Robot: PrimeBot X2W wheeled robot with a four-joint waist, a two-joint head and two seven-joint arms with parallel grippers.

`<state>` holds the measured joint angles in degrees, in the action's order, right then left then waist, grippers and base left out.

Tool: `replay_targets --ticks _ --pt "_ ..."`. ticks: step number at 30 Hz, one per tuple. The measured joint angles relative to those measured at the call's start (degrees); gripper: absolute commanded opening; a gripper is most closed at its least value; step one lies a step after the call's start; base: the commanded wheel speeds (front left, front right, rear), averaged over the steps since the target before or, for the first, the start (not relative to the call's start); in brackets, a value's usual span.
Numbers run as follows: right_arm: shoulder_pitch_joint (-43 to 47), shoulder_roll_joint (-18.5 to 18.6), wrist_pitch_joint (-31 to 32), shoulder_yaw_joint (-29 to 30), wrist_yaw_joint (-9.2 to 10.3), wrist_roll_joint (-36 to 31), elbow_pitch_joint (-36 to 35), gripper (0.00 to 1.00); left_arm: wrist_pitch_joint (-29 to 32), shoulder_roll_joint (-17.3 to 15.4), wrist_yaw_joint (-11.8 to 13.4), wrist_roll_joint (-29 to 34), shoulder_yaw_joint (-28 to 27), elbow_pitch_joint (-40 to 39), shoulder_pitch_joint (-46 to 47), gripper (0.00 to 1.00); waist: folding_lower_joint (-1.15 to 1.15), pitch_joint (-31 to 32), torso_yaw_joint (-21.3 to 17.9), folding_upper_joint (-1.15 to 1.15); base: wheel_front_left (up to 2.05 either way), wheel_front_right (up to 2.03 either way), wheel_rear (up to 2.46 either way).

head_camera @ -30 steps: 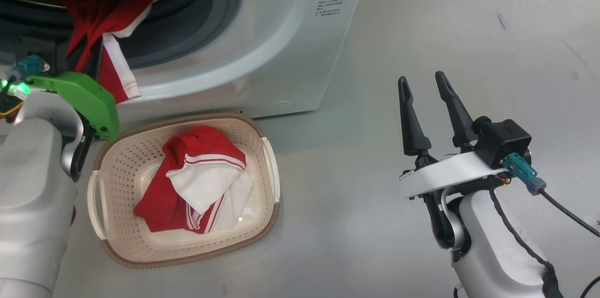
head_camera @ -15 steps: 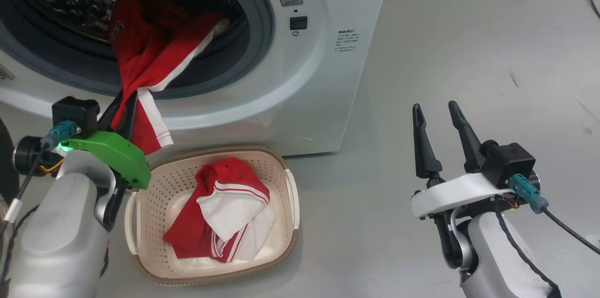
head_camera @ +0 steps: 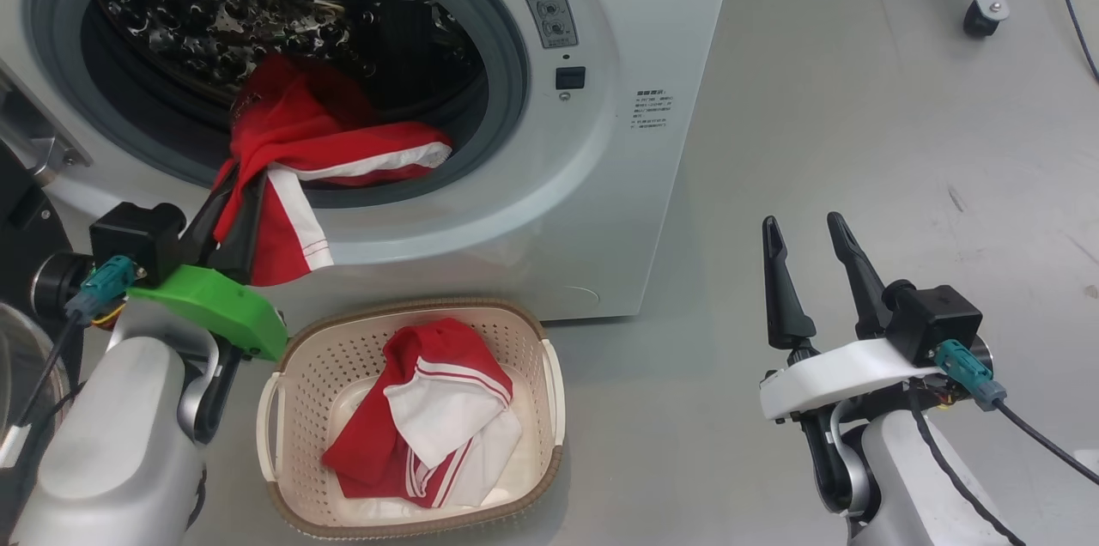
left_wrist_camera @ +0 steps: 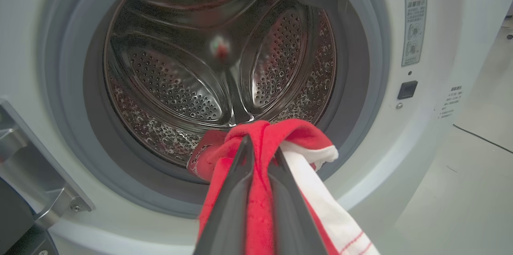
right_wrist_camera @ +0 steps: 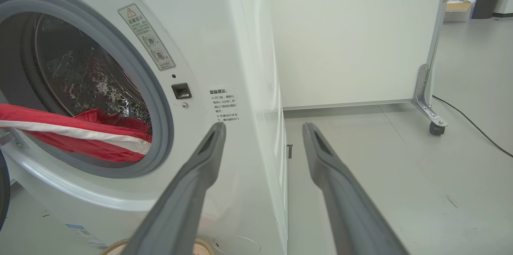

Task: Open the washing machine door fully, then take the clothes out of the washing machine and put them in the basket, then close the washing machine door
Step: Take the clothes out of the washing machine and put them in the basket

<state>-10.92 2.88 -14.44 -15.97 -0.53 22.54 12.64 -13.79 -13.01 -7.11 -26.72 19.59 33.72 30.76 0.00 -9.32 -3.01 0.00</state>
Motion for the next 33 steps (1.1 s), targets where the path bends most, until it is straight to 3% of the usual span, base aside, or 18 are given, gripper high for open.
replay_targets --ticks 19,33 --pt "0.9 0.0 0.0 0.5 -0.56 0.0 -0.8 1.0 -0.7 -1.3 0.0 0.3 -6.6 -22.7 -0.9 0.0 0.0 -1.0 0.4 0.0 0.0 0.0 0.0" --pt "0.9 0.0 0.0 0.5 -0.57 0.0 -1.2 1.0 -0.9 -1.5 0.0 1.3 -6.3 -27.1 -7.0 0.0 0.0 -1.8 -0.1 0.0 0.0 0.0 0.0"
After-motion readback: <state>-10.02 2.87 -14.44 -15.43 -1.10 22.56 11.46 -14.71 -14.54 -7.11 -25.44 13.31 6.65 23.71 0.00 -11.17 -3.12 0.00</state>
